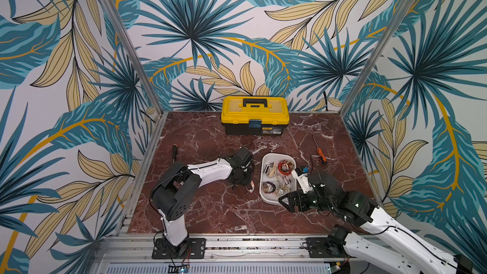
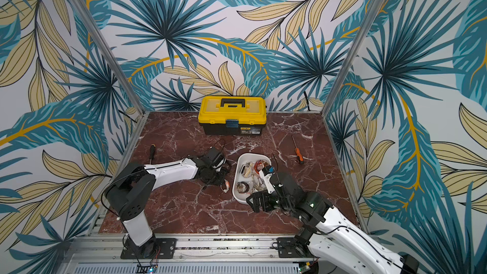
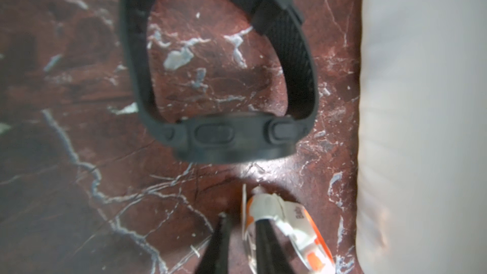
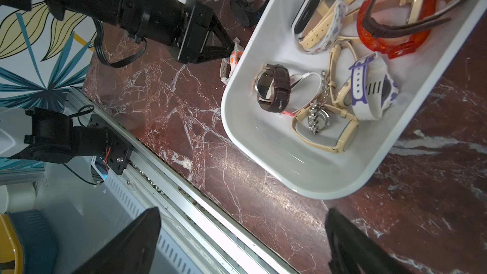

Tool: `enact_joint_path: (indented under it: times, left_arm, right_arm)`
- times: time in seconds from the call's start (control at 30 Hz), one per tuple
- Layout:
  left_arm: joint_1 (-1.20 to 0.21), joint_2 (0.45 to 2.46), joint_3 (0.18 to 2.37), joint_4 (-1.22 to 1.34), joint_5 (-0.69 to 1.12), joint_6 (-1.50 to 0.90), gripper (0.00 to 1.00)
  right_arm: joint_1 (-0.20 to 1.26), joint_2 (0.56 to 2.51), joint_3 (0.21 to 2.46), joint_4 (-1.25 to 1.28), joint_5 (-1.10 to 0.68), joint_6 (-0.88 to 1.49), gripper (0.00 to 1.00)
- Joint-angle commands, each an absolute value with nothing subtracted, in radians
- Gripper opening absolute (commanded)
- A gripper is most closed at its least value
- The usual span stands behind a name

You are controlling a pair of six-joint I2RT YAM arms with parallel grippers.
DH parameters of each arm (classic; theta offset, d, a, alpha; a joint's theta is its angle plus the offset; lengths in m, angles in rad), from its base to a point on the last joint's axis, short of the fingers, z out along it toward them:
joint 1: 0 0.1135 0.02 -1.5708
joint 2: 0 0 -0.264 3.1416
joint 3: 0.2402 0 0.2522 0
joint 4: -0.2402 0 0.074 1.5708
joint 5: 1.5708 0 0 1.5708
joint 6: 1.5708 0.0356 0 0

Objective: Put the watch into the storage box
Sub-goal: Pick up the watch at the center of the board, then place the watch in the storage box.

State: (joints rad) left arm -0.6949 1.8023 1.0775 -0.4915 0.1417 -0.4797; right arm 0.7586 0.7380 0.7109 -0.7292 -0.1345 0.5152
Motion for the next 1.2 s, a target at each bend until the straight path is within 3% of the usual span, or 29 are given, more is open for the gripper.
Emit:
enact_joint_path:
  times: [0.0,0.2,0.5,0.67,1.17]
  left_arm:
    - [-0.709,1.821,1.118,-0.529,0.149,-0.463,0.14]
    - [-0.716,1.750,1.088,-0.570,0.129,-0.456,0.05]
    - [-0.742,1.545,1.064,-0.703,0.087,-0.425,0.02]
    - [-0.793,1.496,1.172,-0.811,0.068,-0.408,0.02]
    - [-0.995,1.947,1.760,-0.919,0.097,-0.321,0.02]
  right_arm:
    - [0.764,0.730,0.718,-0.706,-0.109,0.500,1.00]
    - [0.765,0.721,0.730,-0.745,-0.057,0.504,1.00]
    - [0.764,0.692,0.725,-0.765,0.029,0.535,1.00]
    - [0.764,0.662,0.736,-0.813,0.106,0.564,1.00]
    - [0.764,0.548,0.758,-0.876,0.073,0.558,1.00]
